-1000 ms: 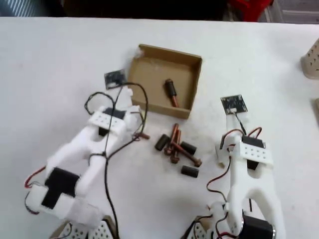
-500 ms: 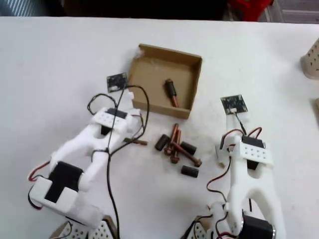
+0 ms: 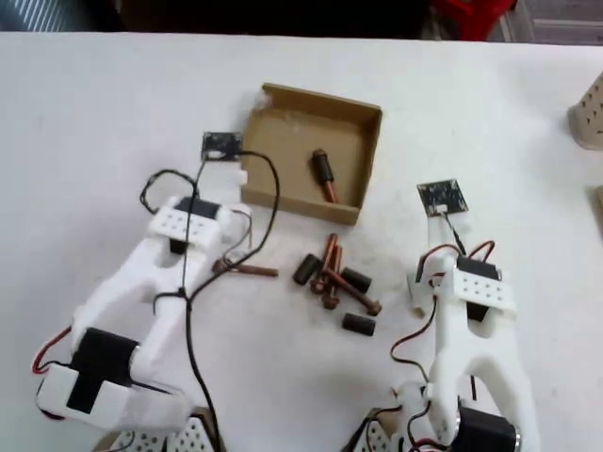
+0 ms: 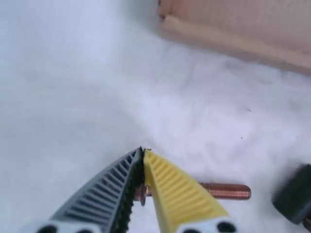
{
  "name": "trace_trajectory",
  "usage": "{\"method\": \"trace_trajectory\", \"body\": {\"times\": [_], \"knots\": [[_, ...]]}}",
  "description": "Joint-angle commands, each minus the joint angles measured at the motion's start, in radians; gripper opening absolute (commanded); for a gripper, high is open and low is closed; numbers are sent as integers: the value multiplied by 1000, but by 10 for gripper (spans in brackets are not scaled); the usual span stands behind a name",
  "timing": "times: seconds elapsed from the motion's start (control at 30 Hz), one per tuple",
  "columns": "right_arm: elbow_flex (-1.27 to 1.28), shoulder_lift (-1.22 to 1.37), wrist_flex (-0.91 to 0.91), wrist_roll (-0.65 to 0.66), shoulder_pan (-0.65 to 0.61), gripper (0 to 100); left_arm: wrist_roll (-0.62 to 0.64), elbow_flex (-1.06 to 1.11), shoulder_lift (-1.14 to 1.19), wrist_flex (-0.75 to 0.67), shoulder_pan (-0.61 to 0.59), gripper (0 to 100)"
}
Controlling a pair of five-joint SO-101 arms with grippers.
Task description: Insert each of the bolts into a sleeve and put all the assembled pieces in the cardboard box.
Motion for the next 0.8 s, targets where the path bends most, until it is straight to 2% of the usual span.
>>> {"method": "trace_trajectory", "body": {"times": [0.0, 0.27, 0.4, 0.47, 0.67, 0.77], "knots": [[3, -27, -7, 14, -1, 16, -23, -17, -53, 12, -4, 26], [5, -27, -7, 15, -1, 16, -17, -26, -65, 14, -48, 27], [6, -27, -10, 17, -2, 16, -14, 6, -171, 15, -31, 35], [6, -27, -10, 17, -2, 16, 23, 57, -239, 5, -16, 89], [6, -27, -12, 17, -5, 16, 222, 213, -417, -2, 101, 347], [6, -27, -12, 17, -5, 16, 235, 310, -483, -2, 193, 398]]}}
